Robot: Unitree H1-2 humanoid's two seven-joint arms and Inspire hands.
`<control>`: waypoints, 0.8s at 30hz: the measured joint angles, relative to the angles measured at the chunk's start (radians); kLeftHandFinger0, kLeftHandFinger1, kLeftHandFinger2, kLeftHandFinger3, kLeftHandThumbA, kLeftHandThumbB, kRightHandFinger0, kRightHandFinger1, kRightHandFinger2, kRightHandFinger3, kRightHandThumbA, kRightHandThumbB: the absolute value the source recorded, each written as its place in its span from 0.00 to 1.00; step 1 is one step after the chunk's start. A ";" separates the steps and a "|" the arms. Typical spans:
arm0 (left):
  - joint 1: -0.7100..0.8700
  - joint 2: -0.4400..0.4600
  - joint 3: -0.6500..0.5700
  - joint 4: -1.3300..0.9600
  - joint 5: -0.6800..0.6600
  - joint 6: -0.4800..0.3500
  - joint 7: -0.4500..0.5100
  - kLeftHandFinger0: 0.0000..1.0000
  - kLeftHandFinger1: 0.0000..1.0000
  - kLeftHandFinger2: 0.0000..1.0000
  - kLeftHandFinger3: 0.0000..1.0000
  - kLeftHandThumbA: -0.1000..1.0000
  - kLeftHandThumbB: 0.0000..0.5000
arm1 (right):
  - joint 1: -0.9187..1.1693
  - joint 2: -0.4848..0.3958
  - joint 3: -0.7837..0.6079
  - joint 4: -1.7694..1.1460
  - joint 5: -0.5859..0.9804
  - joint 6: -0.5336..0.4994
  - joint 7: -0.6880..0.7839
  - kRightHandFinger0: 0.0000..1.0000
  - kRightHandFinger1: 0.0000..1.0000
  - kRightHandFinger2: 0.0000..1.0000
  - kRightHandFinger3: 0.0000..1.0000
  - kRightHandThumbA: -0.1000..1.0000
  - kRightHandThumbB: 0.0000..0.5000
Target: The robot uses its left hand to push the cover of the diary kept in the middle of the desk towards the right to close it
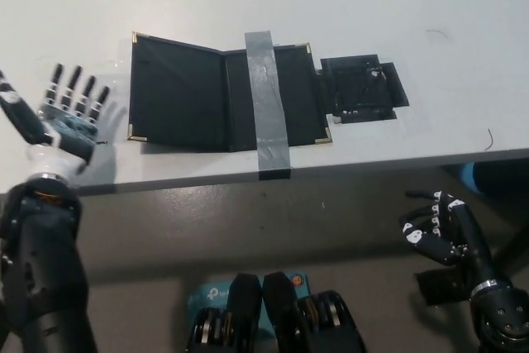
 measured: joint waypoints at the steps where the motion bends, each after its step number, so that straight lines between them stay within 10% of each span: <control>1: 0.000 -0.011 -0.006 0.011 -0.002 0.000 0.002 1.00 1.00 1.00 1.00 1.00 0.42 | -0.002 0.000 0.001 0.000 0.000 0.000 0.000 0.31 0.33 0.43 0.68 0.63 0.09; 24: 0.059 -0.036 -0.135 0.092 0.032 -0.102 -0.004 1.00 1.00 1.00 1.00 1.00 0.40 | -0.018 0.000 0.005 -0.004 0.001 0.000 0.010 0.32 0.37 0.46 0.70 0.61 0.07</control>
